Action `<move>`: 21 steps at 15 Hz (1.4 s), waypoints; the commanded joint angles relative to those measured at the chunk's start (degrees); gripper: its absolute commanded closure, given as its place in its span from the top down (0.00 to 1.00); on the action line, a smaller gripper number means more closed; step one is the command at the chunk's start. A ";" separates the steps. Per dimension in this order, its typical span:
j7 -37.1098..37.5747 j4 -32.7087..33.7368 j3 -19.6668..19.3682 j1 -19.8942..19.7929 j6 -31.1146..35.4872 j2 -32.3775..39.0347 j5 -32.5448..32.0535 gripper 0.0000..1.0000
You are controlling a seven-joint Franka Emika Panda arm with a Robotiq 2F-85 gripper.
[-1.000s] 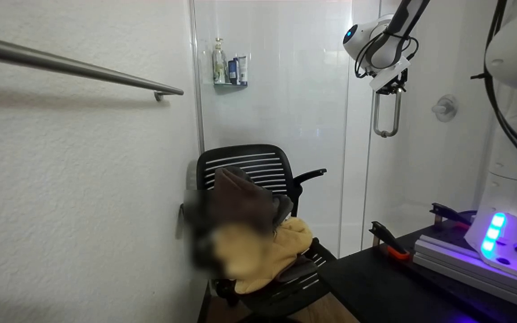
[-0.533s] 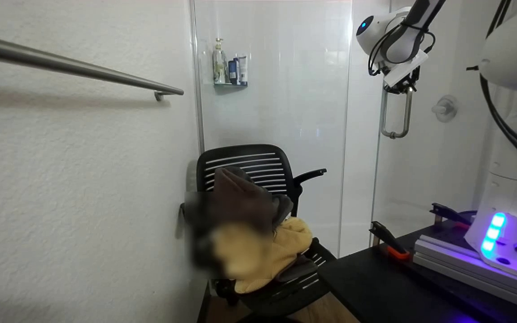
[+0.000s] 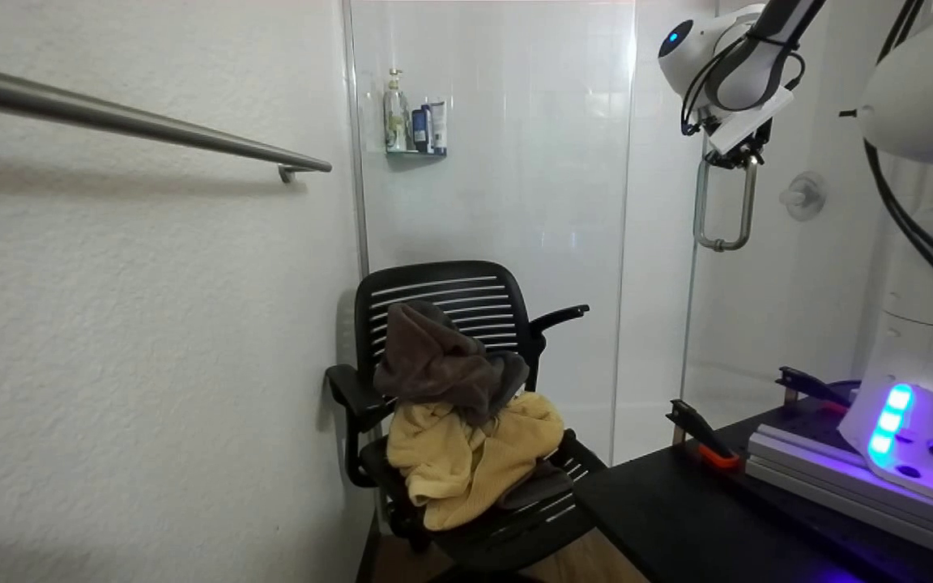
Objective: Open the shower door
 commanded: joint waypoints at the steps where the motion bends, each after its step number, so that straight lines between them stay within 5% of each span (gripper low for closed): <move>1: -2.59 -10.28 3.11 0.06 -5.47 -5.50 4.45 0.06; 2: -2.91 -10.71 3.13 -0.22 -5.60 -5.92 4.36 0.47; 3: -2.10 -1.38 1.10 -1.94 0.86 -1.46 0.27 0.47; 4: -2.06 -1.72 0.85 -2.36 1.96 -1.79 -0.04 0.22; 5: -1.83 -1.73 0.82 -2.55 2.43 -1.78 -0.03 0.22; 6: -1.63 -1.62 0.90 -2.52 2.33 -1.71 0.02 0.48; 9: -2.06 -0.28 -0.95 -3.27 10.07 -2.83 2.06 0.52; 14: -8.20 1.01 -1.52 -3.30 19.63 -1.42 5.15 0.87; 16: -17.99 -0.01 -1.71 -1.97 22.95 -1.07 15.06 0.99; 20: -36.93 -0.54 -3.65 4.36 24.19 -0.24 34.49 1.00; 21: -41.71 0.34 -0.18 1.76 22.85 0.14 39.18 1.00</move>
